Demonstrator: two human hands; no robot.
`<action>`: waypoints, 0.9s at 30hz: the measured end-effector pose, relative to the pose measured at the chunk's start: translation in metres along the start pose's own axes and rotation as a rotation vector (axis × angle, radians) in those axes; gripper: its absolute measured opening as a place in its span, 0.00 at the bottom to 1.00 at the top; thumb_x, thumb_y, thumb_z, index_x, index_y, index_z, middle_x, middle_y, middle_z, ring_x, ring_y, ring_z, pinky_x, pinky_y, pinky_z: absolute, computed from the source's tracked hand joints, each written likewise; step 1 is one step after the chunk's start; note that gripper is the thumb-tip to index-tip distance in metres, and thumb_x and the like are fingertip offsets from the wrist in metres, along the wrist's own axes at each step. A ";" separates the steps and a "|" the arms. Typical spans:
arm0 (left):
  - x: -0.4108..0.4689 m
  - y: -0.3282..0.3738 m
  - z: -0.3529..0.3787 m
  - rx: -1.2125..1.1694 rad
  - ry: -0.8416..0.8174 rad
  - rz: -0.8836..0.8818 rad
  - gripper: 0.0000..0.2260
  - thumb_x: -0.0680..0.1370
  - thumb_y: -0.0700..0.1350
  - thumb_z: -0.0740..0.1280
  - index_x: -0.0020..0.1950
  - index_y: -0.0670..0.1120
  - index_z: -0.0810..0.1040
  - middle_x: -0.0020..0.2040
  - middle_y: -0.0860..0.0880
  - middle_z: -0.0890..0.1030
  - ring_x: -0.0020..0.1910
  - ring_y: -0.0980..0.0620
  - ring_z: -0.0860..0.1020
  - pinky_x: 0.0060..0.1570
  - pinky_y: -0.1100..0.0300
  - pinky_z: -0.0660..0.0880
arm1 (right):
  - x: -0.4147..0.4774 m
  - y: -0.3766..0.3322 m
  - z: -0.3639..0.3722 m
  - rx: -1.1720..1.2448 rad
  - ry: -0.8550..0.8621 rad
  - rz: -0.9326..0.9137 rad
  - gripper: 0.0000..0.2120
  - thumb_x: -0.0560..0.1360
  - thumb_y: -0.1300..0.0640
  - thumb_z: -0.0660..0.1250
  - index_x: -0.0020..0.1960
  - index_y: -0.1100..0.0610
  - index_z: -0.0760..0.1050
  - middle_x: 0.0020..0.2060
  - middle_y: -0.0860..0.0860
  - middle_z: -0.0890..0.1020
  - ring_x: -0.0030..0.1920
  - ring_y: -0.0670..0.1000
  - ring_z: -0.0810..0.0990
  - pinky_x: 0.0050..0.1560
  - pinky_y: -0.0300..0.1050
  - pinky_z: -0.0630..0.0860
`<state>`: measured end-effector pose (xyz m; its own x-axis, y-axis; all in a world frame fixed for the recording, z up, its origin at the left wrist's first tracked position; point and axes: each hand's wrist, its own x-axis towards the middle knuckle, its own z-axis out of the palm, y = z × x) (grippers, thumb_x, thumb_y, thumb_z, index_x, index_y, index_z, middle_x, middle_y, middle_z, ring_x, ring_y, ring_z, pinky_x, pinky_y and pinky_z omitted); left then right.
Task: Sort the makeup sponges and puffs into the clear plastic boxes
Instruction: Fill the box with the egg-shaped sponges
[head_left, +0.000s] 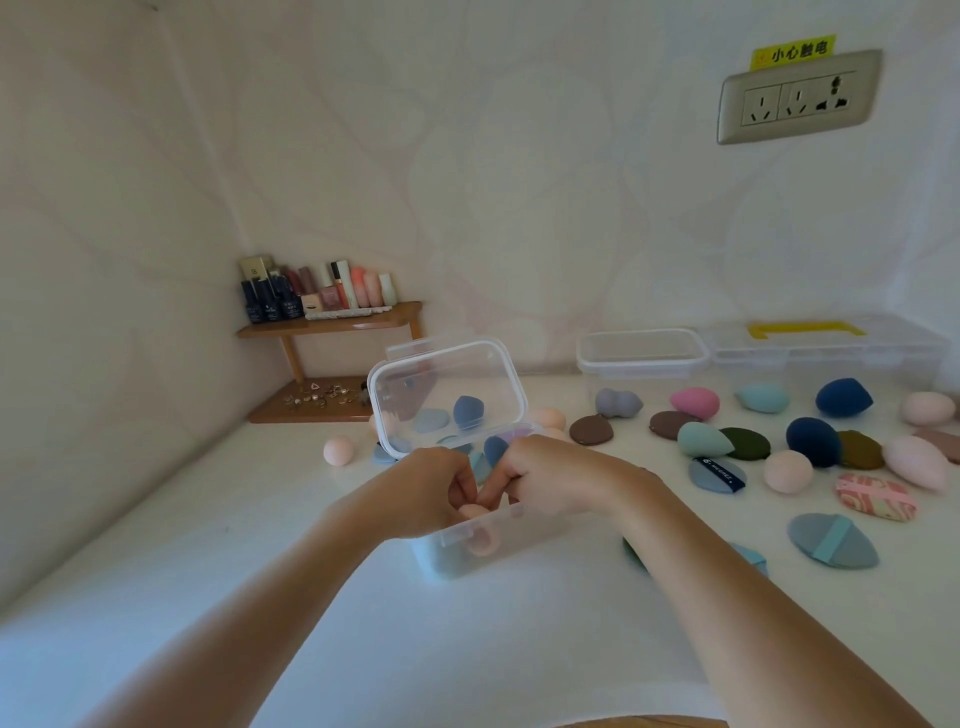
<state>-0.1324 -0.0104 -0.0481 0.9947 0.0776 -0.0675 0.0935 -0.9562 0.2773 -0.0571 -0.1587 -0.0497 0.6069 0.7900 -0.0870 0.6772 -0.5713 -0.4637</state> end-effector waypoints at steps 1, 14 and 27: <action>0.002 0.001 0.000 0.040 -0.022 -0.009 0.06 0.72 0.45 0.70 0.47 0.44 0.78 0.37 0.53 0.75 0.35 0.57 0.70 0.38 0.66 0.69 | 0.000 0.001 0.001 0.006 0.003 0.004 0.20 0.75 0.63 0.62 0.55 0.41 0.81 0.50 0.48 0.61 0.57 0.51 0.63 0.42 0.31 0.64; -0.002 -0.008 -0.020 -0.099 -0.161 0.007 0.16 0.67 0.53 0.76 0.53 0.53 0.79 0.43 0.57 0.79 0.40 0.59 0.77 0.47 0.63 0.76 | 0.000 0.006 -0.001 0.225 -0.039 0.013 0.08 0.73 0.50 0.68 0.42 0.51 0.84 0.41 0.48 0.76 0.44 0.44 0.72 0.49 0.41 0.75; -0.016 0.013 0.014 -0.201 0.106 0.014 0.20 0.62 0.67 0.62 0.44 0.57 0.83 0.43 0.56 0.81 0.46 0.54 0.78 0.49 0.52 0.78 | -0.017 0.010 -0.011 0.031 -0.180 -0.050 0.26 0.75 0.68 0.52 0.54 0.47 0.83 0.50 0.48 0.81 0.43 0.41 0.71 0.37 0.29 0.68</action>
<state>-0.1481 -0.0281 -0.0568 0.9939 0.1041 0.0358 0.0757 -0.8827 0.4638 -0.0560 -0.1801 -0.0433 0.4869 0.8457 -0.2185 0.6895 -0.5257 -0.4982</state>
